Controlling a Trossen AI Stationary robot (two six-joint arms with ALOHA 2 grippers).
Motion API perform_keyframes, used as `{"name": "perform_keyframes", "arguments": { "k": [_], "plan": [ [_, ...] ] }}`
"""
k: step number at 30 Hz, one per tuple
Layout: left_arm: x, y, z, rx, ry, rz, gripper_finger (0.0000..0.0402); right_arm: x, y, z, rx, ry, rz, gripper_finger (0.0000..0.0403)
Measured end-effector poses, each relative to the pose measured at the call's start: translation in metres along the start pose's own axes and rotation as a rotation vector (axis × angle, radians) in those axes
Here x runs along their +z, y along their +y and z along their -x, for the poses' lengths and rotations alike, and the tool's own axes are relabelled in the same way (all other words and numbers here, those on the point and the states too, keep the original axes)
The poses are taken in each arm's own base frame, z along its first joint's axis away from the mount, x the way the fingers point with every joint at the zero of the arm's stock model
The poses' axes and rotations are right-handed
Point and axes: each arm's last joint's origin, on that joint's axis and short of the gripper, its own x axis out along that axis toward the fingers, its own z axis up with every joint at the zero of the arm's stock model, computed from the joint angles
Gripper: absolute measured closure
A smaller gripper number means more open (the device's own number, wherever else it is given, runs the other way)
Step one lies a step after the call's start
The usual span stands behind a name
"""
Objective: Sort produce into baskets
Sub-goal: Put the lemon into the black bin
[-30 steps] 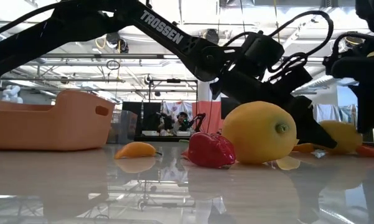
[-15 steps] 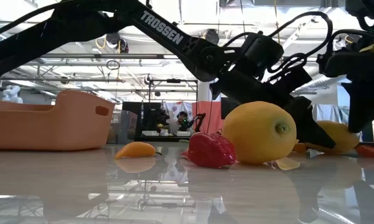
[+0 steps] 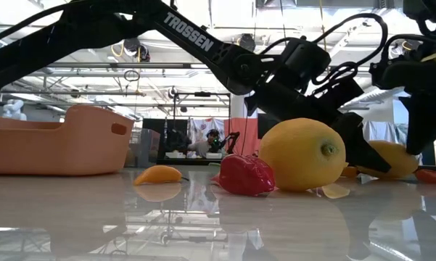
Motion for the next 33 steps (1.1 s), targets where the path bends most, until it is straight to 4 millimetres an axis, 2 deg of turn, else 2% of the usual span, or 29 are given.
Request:
{"name": "perform_keyframes", "arguments": {
  "k": [5, 13, 20, 23, 30, 33],
  "plan": [
    [0.010, 0.000, 0.012, 0.014, 0.044, 0.005, 0.0165, 0.002, 0.005, 0.007, 0.026, -0.020, 0.054, 0.0403],
    [0.043, 0.005, 0.056, 0.045, 0.143, -0.007, 0.0165, 0.005, 0.016, 0.023, 0.086, -0.092, 0.093, 0.0403],
    [0.050, 0.016, 0.115, 0.228, 0.503, -0.073, 0.0165, -0.001, 0.020, 0.026, 0.133, -0.089, 0.098, 0.0403],
    [0.047, 0.021, 0.143, 0.224, 0.662, -0.056, 0.0164, -0.002, 0.023, 0.027, 0.159, -0.090, 0.096, 0.0403],
    [0.037, 0.034, 0.209, 0.199, 0.985, 0.140, 0.0163, -0.004, 0.026, 0.029, 0.188, -0.093, 0.100, 0.0403],
    [0.038, 0.043, 0.240, 0.233, 1.058, 0.220, 0.0163, -0.004, 0.026, 0.027, 0.181, -0.100, 0.103, 0.0403]
  ]
}}
